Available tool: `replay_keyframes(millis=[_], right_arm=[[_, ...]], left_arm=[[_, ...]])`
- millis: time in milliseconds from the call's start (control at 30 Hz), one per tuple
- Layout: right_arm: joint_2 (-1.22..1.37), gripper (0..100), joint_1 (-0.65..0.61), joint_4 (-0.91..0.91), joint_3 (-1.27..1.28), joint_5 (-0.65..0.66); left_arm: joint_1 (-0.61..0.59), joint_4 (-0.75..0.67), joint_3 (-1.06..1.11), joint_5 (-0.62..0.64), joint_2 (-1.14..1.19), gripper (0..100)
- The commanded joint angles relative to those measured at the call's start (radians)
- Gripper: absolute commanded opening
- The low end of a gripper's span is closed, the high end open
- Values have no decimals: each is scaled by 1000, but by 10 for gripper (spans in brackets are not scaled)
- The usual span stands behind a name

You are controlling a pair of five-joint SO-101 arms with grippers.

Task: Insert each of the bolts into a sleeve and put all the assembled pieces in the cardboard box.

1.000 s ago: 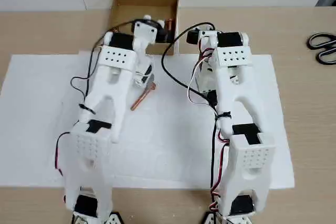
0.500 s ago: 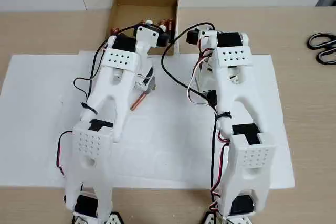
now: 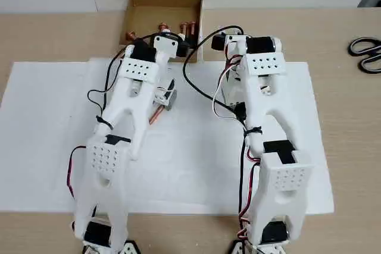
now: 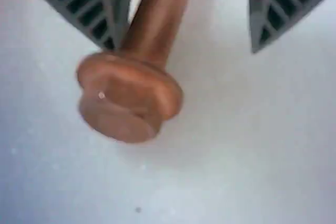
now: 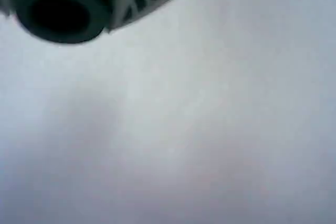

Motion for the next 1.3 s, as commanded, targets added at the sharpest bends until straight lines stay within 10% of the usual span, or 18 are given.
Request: replay_keyframes(millis=[0,733,1267], right_arm=[[-71,4,2,8,3,3],[-82,5,1,12,11,12],[-625,4,-1,24,146,9]], left_arm=[[25,-14,-35,5,-5,89],[54,121,-240,9,-21,7],[57,120,194,91,-671,6]])
